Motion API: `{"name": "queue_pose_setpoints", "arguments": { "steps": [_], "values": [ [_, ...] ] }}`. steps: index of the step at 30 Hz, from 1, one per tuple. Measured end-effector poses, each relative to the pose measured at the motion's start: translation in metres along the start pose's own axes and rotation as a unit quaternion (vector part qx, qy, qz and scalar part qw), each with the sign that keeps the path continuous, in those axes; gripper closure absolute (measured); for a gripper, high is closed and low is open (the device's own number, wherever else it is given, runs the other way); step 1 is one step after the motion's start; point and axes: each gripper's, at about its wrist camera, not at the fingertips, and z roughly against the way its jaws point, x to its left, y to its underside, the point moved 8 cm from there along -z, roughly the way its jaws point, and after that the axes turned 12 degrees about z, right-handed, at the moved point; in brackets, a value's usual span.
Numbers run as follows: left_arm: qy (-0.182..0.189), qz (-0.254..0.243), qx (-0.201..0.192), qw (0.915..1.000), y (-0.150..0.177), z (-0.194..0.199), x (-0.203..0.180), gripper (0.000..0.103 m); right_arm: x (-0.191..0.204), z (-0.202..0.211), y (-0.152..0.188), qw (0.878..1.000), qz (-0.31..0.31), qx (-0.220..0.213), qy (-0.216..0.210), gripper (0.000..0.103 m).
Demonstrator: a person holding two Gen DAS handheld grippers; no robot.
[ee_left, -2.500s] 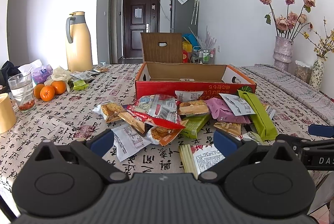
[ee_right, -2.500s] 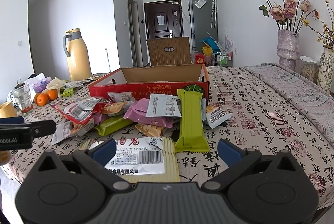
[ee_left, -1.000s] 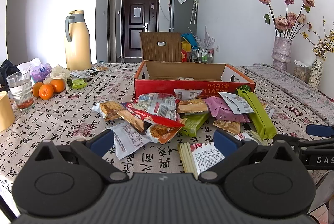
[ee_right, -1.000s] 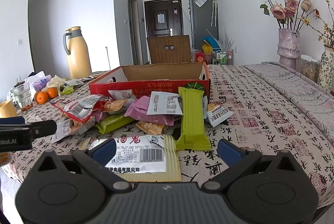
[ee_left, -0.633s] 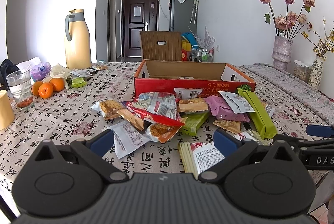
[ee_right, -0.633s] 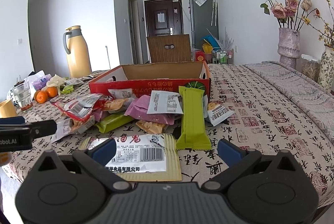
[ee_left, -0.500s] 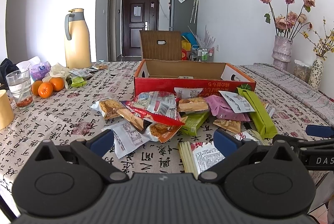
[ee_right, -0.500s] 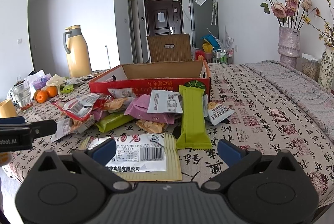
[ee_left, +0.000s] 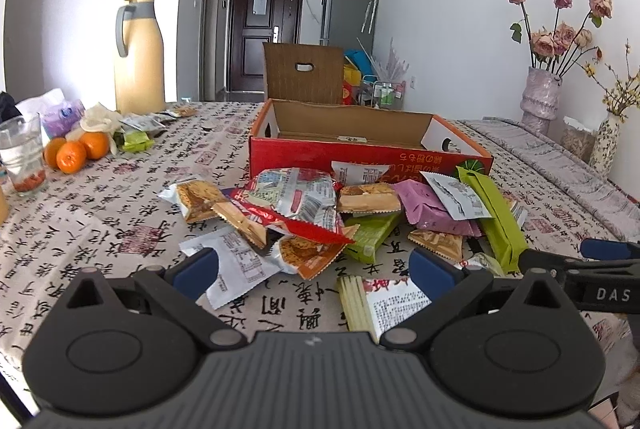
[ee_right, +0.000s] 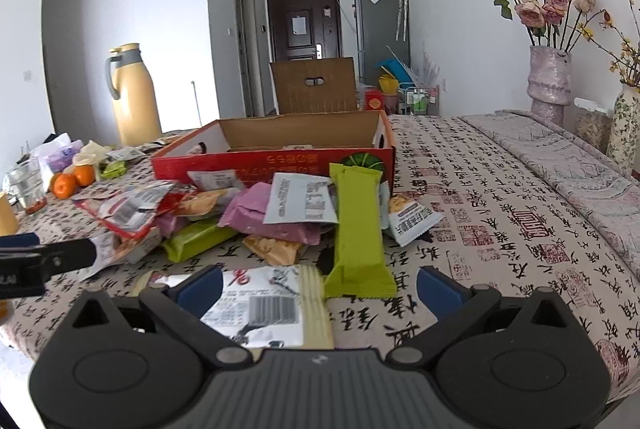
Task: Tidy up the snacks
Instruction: 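Lower the right tool onto the lime-green bar and close on it, then lift the green bar with the right tool while the left tool grasps a white wafer packet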
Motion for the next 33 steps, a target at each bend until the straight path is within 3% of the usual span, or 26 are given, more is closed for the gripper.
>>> {"name": "queue_pose_setpoints", "arguments": {
  "steps": [6, 16, 22, 26, 33],
  "values": [
    [-0.004, 0.007, 0.009, 0.9999, -0.005, -0.015, 0.003, 0.0, -0.012, -0.023, -0.008, 1.0, -0.001, 0.012, 0.005, 0.004],
    [-0.017, 0.004, 0.023, 0.9996, -0.011, -0.033, 0.006, 0.0, -0.032, -0.074, -0.017, 0.998, 0.01, 0.058, 0.007, 0.035],
    [-0.03, 0.011, 0.035, 0.9989, -0.008, -0.043, 0.013, 0.0, -0.036, -0.102, -0.015, 0.996, 0.012, 0.088, -0.005, 0.048],
    [-0.038, 0.014, 0.039, 0.9984, -0.008, -0.044, 0.018, 0.0, -0.036, -0.112, -0.013, 0.995, -0.002, 0.099, -0.015, 0.064],
    [-0.056, 0.019, 0.04, 0.9975, -0.011, -0.043, 0.032, 0.0, -0.038, -0.107, -0.013, 0.996, -0.016, 0.084, -0.012, 0.067]
  ]
}}
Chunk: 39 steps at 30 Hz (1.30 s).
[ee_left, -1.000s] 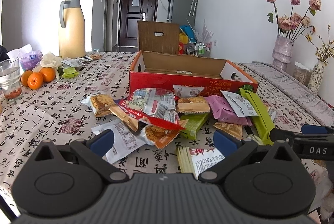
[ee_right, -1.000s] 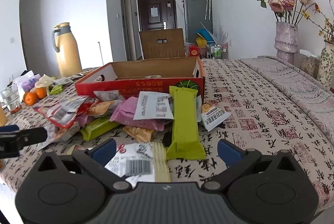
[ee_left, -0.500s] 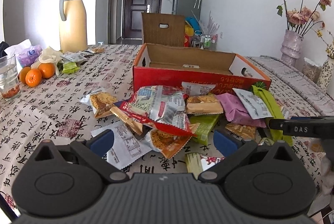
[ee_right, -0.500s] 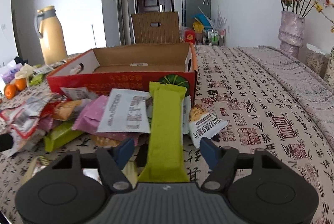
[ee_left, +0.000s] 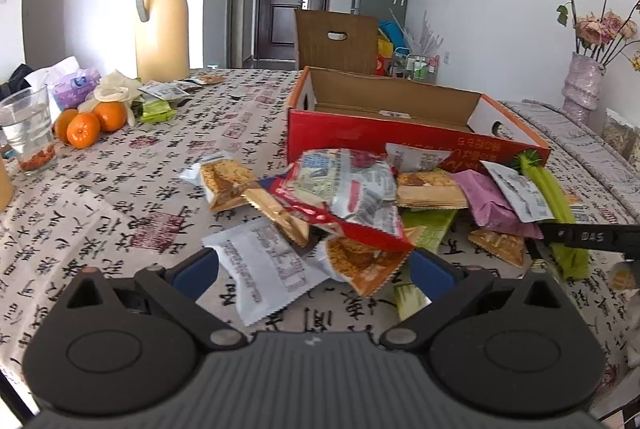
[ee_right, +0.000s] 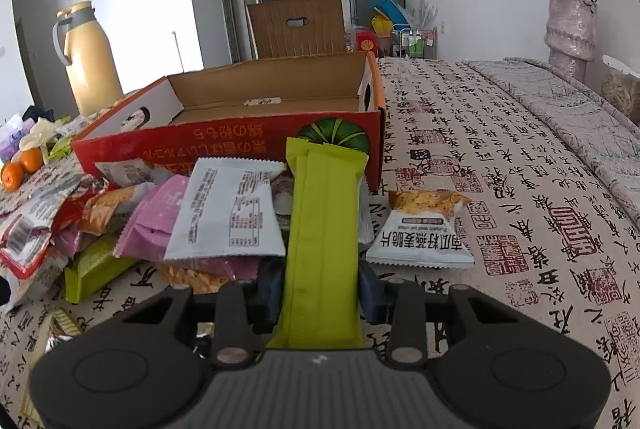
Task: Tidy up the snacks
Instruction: 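Lift the green bar with the right tool while the left tool grasps a white wafer packet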
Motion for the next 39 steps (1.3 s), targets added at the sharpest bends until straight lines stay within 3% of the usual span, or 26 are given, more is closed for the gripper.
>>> {"name": "queue_pose_setpoints", "arguments": {
  "steps": [12, 20, 32, 39],
  "values": [
    [-0.04, -0.004, -0.003, 0.9992, -0.012, -0.001, 0.031, 0.0, -0.013, 0.03, -0.002, 0.998, -0.021, -0.042, 0.03, 0.068],
    [-0.072, 0.013, 0.017, 0.9972, -0.02, -0.015, 0.054, 0.0, -0.017, 0.043, -0.001, 0.997, -0.026, -0.058, 0.042, 0.068],
    [-0.062, 0.028, 0.041, 0.9969, -0.02, -0.044, 0.054, 0.0, -0.018, 0.048, 0.006, 0.996, -0.033, -0.051, 0.065, 0.068],
    [-0.068, 0.026, 0.053, 0.9959, -0.019, -0.055, 0.049, 0.009, -0.016, 0.046, 0.007, 0.996, -0.032, -0.047, 0.066, 0.068]
  ]
}}
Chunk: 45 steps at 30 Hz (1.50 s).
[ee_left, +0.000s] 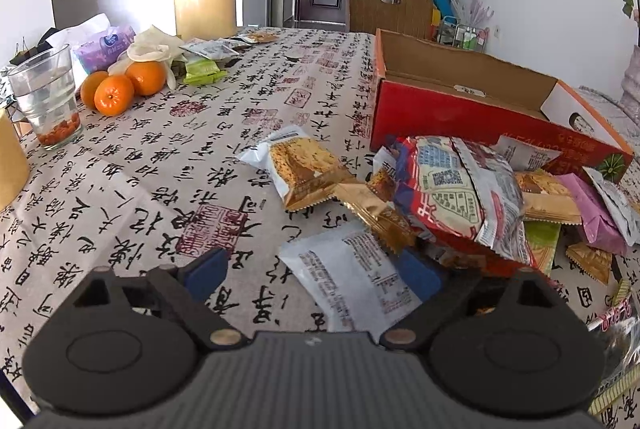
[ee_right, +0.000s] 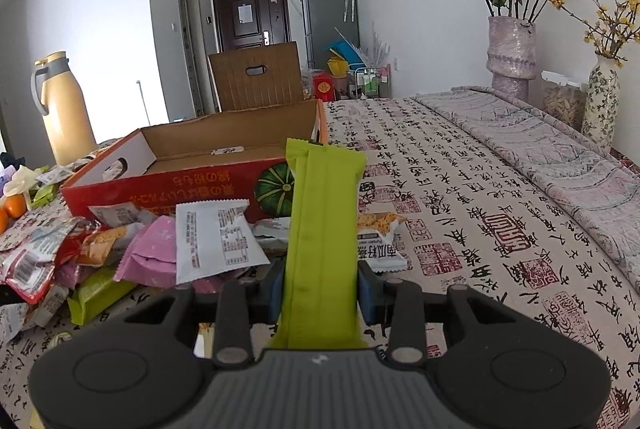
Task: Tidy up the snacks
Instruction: 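Lift the green bar with the right tool while the left tool grasps a white wafer packet, then carry the green bar and wafer packet over the open cardboard box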
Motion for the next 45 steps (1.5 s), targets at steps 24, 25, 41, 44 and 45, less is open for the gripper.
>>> {"name": "queue_pose_setpoints", "arguments": {
  "steps": [24, 25, 41, 44, 45],
  "values": [
    [-0.015, -0.007, -0.033, 0.9993, -0.006, 0.035, 0.02, 0.06, 0.007, 0.023, 0.0, 1.0, 0.0, -0.023, -0.016, 0.068],
    [-0.015, -0.008, -0.039, 0.9991, -0.009, 0.039, 0.02, 0.06, 0.007, 0.024, -0.001, 1.0, 0.001, -0.025, -0.017, 0.068],
    [-0.002, -0.047, -0.112, 0.9926, -0.106, 0.079, -0.012, 0.06, 0.017, 0.023, -0.055, 0.997, 0.031, -0.07, -0.027, 0.068],
    [0.006, -0.056, -0.116, 0.9916, -0.119, 0.076, -0.029, 0.06, 0.021, 0.018, -0.07, 0.996, 0.038, -0.08, -0.032, 0.068],
    [0.008, -0.059, -0.116, 0.9914, -0.122, 0.074, -0.034, 0.06, 0.022, 0.015, -0.074, 0.995, 0.04, -0.081, -0.034, 0.068]
  ]
}}
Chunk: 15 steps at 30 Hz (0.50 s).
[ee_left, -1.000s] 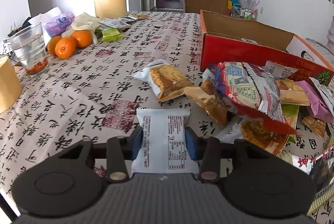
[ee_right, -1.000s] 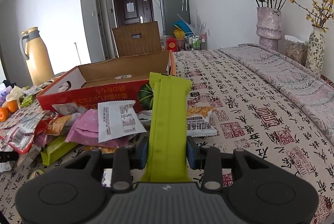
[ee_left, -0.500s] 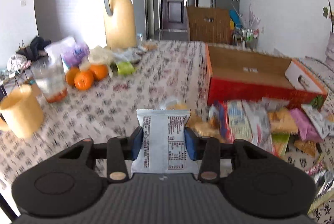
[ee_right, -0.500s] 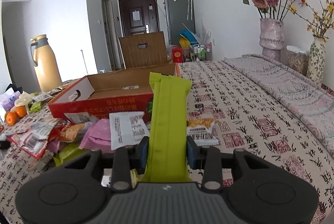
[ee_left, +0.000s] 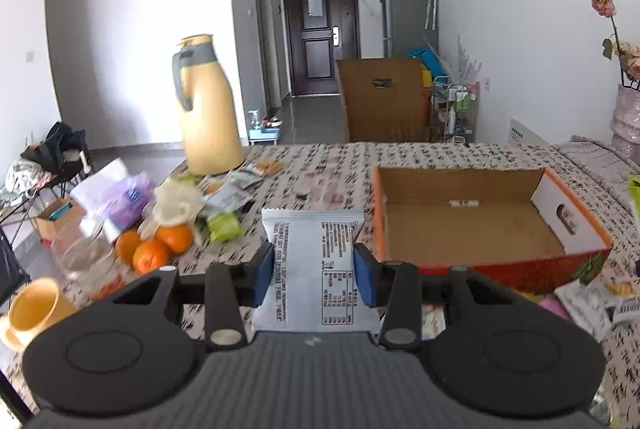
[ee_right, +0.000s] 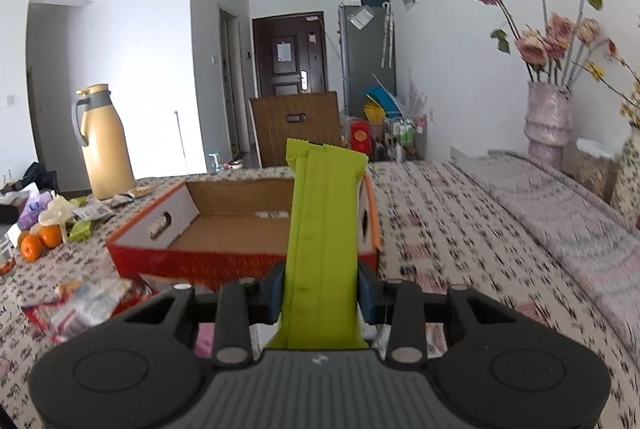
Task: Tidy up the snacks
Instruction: 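Carry the green bar and wafer packet over the open cardboard box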
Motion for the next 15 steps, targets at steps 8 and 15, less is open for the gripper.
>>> {"name": "queue_pose_setpoints", "arguments": {
  "steps": [8, 15],
  "values": [
    [0.024, -0.011, 0.003, 0.9997, -0.028, -0.031, -0.038, 0.06, 0.004, -0.038, -0.033, 1.0, 0.008, -0.009, -0.016, 0.068],
    [0.021, -0.029, 0.025, 0.9991, -0.047, -0.079, -0.066, 0.06, 0.007, -0.078, -0.061, 0.999, 0.012, -0.014, -0.028, 0.068]
  ]
}}
